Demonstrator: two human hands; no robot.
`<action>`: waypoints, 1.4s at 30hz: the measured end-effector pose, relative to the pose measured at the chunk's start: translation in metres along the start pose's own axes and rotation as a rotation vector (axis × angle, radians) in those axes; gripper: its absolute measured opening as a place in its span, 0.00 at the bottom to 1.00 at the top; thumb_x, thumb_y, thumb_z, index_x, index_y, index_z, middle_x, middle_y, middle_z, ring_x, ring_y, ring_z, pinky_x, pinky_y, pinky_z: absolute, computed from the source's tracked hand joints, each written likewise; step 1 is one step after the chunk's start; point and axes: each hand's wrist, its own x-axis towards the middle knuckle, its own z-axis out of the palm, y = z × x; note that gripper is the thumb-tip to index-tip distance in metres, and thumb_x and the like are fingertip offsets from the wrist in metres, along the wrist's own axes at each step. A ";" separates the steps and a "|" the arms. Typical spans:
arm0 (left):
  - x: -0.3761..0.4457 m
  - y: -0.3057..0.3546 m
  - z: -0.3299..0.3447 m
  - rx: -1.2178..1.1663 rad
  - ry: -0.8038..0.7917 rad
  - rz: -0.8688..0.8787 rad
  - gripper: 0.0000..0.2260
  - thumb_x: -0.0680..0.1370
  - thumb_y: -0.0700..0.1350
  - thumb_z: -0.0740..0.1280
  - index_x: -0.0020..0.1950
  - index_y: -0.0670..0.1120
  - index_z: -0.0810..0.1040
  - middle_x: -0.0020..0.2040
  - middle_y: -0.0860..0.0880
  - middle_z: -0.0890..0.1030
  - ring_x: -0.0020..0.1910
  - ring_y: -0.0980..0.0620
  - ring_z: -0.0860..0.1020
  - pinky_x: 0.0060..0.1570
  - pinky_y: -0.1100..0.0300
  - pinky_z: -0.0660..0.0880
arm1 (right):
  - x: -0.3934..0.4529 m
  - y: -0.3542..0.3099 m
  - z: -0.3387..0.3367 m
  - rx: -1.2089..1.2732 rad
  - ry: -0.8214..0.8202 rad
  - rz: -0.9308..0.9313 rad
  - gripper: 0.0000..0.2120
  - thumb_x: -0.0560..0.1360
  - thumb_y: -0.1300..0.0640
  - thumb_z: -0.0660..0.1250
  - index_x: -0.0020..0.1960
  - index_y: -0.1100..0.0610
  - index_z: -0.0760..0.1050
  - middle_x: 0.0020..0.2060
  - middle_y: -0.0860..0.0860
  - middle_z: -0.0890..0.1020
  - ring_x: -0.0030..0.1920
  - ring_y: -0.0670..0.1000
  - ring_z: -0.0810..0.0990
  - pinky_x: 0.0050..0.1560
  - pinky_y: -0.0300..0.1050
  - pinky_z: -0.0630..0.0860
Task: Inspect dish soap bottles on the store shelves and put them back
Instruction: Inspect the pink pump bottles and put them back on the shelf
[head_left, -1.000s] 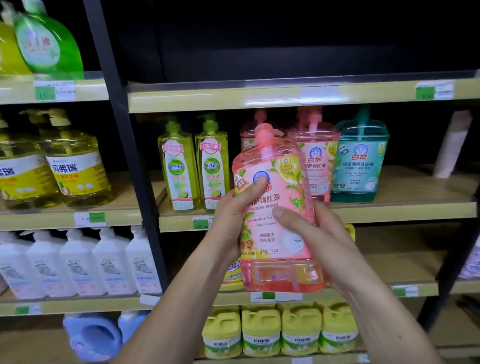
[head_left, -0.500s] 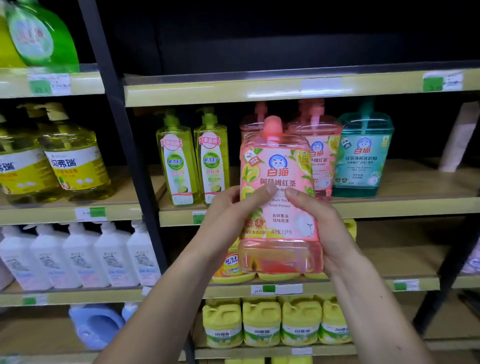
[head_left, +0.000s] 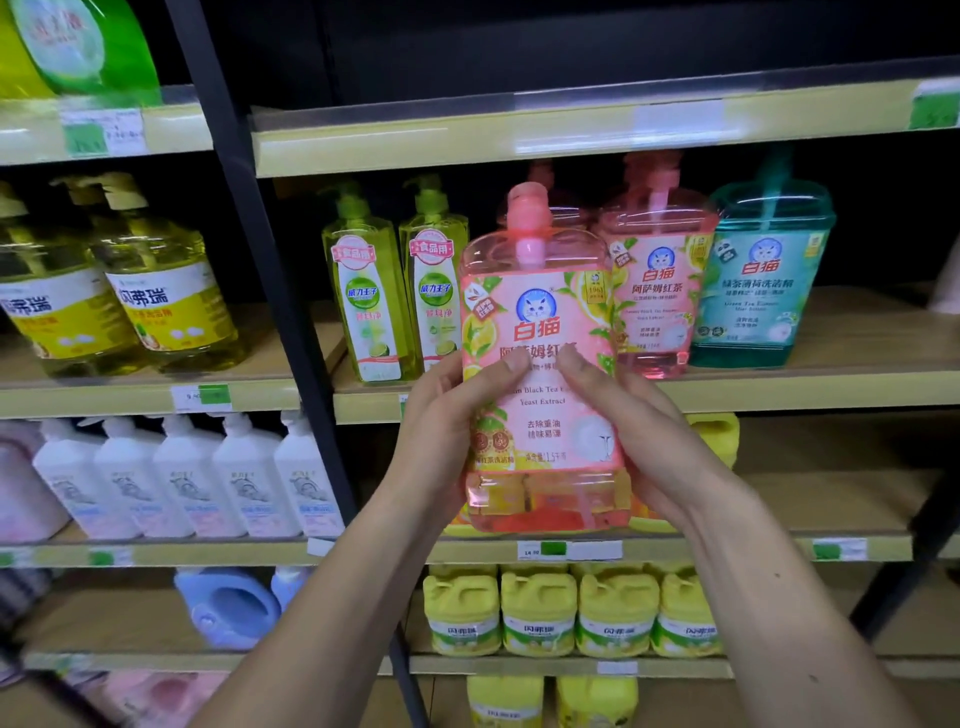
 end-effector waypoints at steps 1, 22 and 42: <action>-0.001 -0.003 -0.001 0.018 0.000 0.023 0.18 0.76 0.41 0.76 0.65 0.38 0.83 0.61 0.36 0.86 0.57 0.36 0.87 0.54 0.44 0.86 | 0.000 0.001 0.004 -0.006 0.022 -0.012 0.24 0.71 0.44 0.79 0.64 0.51 0.83 0.57 0.52 0.89 0.57 0.53 0.89 0.51 0.48 0.87; 0.007 0.004 -0.004 0.172 0.062 -0.167 0.21 0.79 0.52 0.76 0.66 0.41 0.84 0.62 0.38 0.87 0.62 0.35 0.86 0.68 0.35 0.79 | 0.017 0.007 0.007 -0.005 0.094 0.144 0.22 0.78 0.42 0.75 0.66 0.55 0.82 0.55 0.54 0.90 0.55 0.55 0.90 0.49 0.52 0.87; -0.003 0.032 0.021 0.694 0.293 -0.062 0.28 0.72 0.70 0.73 0.59 0.49 0.84 0.52 0.52 0.90 0.51 0.48 0.89 0.61 0.42 0.83 | 0.023 -0.004 0.008 -0.075 0.044 0.248 0.24 0.75 0.33 0.74 0.60 0.51 0.88 0.56 0.57 0.89 0.54 0.59 0.90 0.56 0.63 0.86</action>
